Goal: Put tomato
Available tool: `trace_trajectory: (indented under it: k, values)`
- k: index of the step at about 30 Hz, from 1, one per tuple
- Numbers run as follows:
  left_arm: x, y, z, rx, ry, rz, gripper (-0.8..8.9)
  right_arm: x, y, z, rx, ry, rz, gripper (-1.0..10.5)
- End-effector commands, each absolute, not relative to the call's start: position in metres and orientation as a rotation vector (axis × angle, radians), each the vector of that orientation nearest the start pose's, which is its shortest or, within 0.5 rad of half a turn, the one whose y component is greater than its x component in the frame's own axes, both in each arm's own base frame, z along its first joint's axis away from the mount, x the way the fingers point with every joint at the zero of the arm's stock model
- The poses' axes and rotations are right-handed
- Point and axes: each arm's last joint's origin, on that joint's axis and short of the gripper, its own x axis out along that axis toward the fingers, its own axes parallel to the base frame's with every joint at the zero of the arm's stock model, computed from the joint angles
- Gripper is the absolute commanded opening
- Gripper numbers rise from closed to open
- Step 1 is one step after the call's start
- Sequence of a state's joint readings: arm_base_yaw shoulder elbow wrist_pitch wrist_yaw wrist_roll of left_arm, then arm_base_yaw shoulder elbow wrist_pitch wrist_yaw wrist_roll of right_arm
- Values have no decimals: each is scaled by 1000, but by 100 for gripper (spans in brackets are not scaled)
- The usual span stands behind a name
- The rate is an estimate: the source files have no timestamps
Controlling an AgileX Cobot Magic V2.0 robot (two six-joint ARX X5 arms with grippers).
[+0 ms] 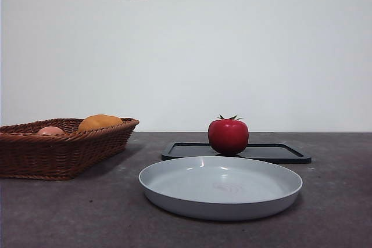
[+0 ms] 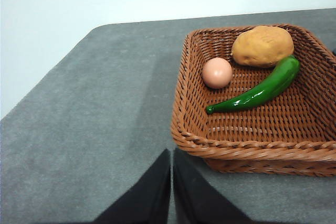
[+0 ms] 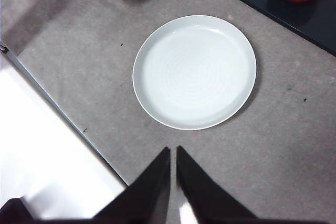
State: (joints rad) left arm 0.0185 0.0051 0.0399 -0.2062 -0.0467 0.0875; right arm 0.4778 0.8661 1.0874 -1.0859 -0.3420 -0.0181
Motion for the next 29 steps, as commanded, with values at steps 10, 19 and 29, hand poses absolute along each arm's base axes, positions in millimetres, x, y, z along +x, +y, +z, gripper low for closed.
trace_trajectory:
  k: [10,19,29]
  values:
    - [94,3,151,84,215,59,8,118,73,347,-67,871,783,9]
    - [94,3,151,84,215,59,8,118,73,347,-67,871,783,9]
    - [94,3,151,84,215,59,8,113,60,355,-126,721,733,9]
